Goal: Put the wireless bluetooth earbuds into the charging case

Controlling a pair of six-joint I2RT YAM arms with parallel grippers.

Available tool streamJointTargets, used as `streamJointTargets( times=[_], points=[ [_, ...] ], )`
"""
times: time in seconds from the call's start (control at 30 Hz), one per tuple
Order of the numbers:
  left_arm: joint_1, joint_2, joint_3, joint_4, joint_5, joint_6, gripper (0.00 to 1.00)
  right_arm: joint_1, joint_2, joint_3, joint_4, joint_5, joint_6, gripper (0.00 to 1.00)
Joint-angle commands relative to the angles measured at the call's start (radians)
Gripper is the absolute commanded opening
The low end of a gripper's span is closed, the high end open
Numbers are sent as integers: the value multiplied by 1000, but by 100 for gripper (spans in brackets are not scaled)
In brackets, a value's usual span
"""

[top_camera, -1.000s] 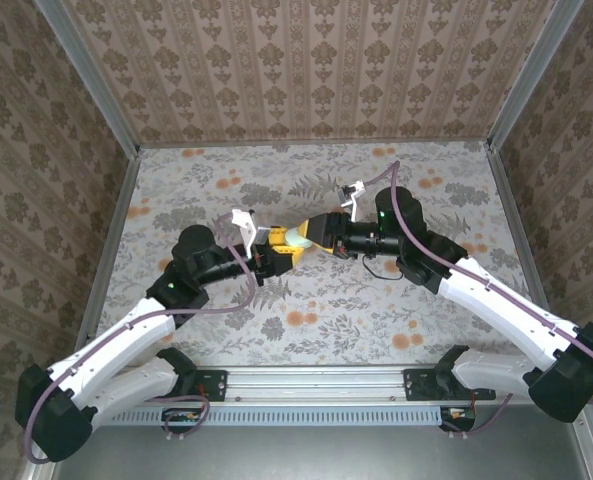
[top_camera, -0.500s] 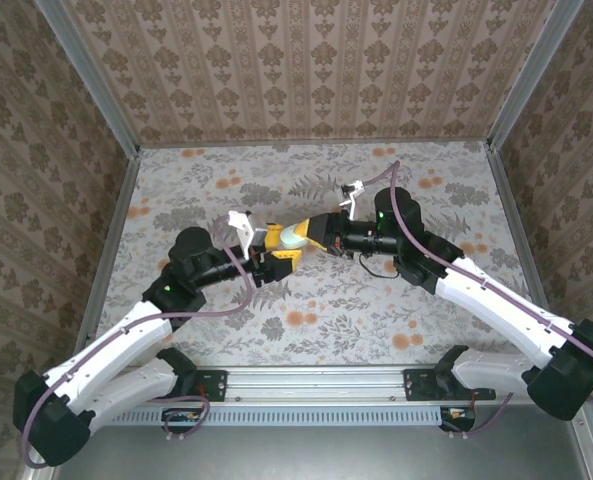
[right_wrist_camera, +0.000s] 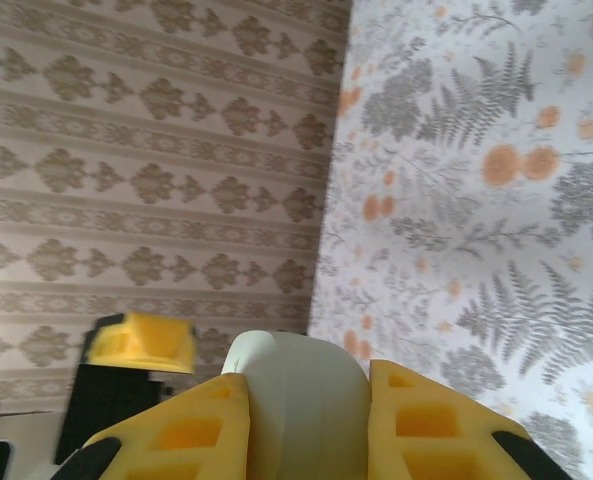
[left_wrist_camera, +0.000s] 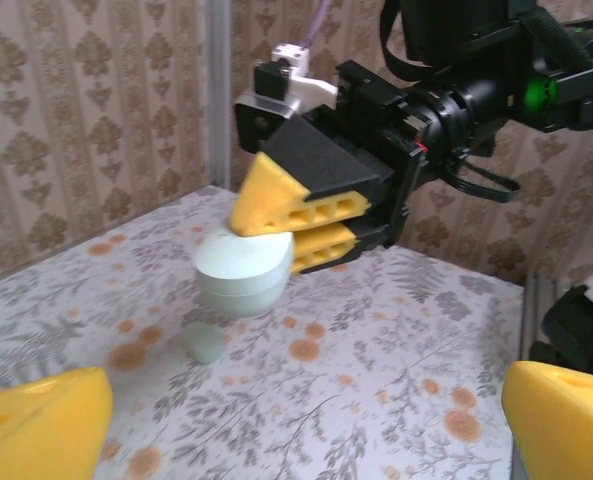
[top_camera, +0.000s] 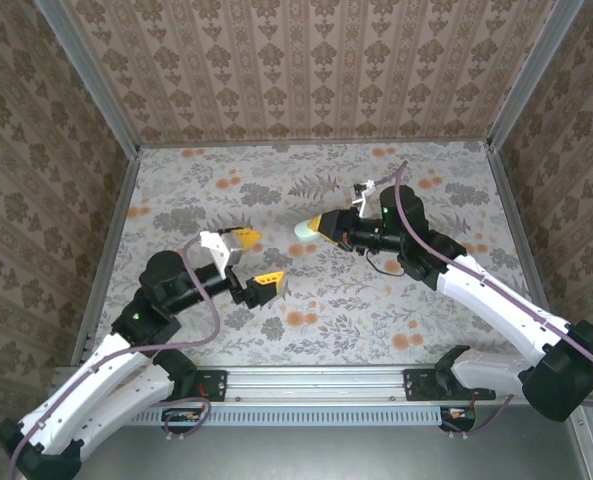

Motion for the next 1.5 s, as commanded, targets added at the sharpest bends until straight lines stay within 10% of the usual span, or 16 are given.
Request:
streamJointTargets(
  times=[0.0,0.93,1.47],
  points=[
    [-4,-59,-20,-139,-148,47,100,-1,40,-61,-77,33,-108,16],
    [2,-80,-100,-142,-196,30,100,27,475,-226,96,-36,-389,19],
    [24,-33,8,-201,-288,93,100,26,303,-198,-114,122,-507,50]
  ],
)
